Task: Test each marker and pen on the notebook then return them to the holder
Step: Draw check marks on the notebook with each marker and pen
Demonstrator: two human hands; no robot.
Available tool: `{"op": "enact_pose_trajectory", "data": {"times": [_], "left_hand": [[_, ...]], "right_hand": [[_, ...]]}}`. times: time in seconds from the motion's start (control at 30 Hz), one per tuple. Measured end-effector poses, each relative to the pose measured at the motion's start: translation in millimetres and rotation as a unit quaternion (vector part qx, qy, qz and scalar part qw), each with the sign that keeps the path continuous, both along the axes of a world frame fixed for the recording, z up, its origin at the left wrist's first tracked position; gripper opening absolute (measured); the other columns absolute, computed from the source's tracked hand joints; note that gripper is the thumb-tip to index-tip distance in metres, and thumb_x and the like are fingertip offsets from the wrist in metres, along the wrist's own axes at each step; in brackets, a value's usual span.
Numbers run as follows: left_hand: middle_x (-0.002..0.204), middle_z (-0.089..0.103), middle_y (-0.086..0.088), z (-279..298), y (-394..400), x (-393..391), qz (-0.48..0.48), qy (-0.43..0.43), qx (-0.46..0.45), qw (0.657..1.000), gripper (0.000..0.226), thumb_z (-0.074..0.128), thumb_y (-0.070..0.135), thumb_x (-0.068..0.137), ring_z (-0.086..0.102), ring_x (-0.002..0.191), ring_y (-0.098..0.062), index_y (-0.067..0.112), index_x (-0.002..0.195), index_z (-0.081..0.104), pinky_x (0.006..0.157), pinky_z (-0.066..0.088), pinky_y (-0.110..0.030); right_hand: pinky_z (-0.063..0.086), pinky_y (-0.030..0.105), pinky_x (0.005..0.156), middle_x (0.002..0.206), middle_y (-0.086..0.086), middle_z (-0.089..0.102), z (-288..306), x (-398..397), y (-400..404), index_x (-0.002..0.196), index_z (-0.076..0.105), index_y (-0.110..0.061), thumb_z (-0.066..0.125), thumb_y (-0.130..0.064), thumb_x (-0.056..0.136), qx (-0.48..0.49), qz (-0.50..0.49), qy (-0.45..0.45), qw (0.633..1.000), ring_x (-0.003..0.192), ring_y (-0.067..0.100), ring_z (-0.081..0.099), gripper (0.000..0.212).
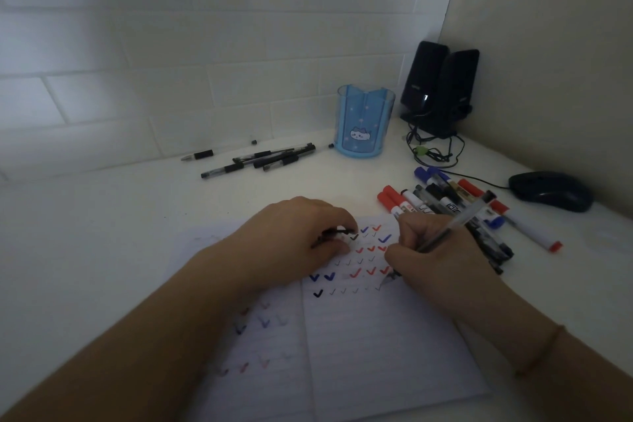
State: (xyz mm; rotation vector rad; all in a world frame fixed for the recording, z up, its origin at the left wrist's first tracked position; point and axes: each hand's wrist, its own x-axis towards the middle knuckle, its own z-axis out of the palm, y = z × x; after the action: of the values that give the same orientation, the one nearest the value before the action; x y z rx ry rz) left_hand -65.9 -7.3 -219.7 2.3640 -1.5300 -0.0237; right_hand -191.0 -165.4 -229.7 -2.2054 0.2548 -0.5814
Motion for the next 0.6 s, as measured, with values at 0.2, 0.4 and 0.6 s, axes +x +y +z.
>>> {"op": "enact_pose_trajectory", "data": {"times": [0.2,0.4,0.6], "left_hand": [[0.091,0.065,0.014,7.3,-1.1,-3.3,0.022,0.075,-0.068,0.995,0.036,0.063,0.042,0.086,0.057,0.072,0.002,0.037,0.121,0.058,0.074,0.045,-0.011],[0.089,0.069,0.007,7.9,-3.8,-7.2,0.04,0.136,-0.12,0.983,0.02,0.066,0.021,0.086,0.065,0.066,-0.002,0.029,0.101,0.056,0.073,0.055,-0.022],[0.088,0.066,0.009,7.9,-2.4,-10.2,0.013,0.107,-0.137,0.985,0.019,0.065,0.024,0.086,0.063,0.072,-0.004,0.026,0.104,0.059,0.07,0.051,-0.02]], "right_hand": [[0.04,0.021,0.036,0.044,0.005,0.051,10.4,-4.6,-1.0,0.068,0.053,-0.004,0.07,-0.032,0.071,0.164,0.0,0.003,0.986,0.035,0.011,0.042,0.034],[0.031,0.022,0.037,0.058,0.011,0.061,20.7,-10.0,-9.2,0.079,0.059,-0.008,0.055,-0.005,0.084,0.302,0.082,-0.02,0.95,0.044,0.023,0.053,0.008],[0.03,0.02,0.038,0.062,0.014,0.065,21.5,-8.9,-9.0,0.079,0.055,-0.009,0.049,0.002,0.086,0.314,0.09,-0.017,0.945,0.043,0.026,0.055,0.015]]}}
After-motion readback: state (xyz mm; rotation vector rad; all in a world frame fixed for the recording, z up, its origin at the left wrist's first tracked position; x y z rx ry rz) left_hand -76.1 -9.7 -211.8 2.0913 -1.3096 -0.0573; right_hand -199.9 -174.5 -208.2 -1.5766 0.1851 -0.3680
